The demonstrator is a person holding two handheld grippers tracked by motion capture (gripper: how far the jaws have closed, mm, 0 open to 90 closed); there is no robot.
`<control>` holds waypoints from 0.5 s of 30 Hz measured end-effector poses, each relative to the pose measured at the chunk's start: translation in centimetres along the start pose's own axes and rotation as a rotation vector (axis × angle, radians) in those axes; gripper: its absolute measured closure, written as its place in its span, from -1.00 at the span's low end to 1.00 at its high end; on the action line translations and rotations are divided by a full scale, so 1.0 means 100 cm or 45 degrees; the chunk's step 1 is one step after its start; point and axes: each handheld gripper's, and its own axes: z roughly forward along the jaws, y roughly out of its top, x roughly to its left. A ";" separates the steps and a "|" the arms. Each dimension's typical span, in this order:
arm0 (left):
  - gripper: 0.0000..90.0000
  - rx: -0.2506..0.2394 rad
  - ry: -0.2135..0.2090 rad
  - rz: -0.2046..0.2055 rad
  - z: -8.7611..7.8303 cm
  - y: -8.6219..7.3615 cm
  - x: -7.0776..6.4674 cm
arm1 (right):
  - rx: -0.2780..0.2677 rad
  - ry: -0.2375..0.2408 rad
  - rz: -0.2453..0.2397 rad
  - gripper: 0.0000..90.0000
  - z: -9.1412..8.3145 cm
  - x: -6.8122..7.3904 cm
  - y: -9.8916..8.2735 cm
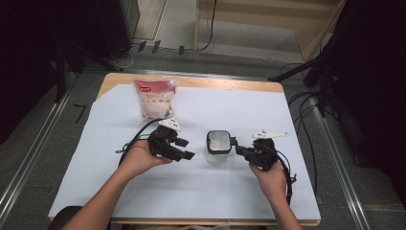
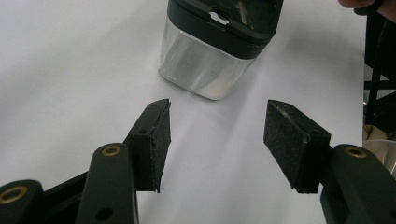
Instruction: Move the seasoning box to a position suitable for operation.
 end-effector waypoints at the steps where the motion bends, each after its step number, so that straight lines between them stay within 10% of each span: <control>1: -0.03 0.004 -0.009 0.003 0.001 0.000 0.001 | -0.013 -0.002 0.000 1.00 -0.003 0.000 0.001; 15: -0.21 -0.015 -0.023 0.140 0.009 0.028 0.011 | 0.010 0.004 0.011 1.00 0.000 -0.015 0.010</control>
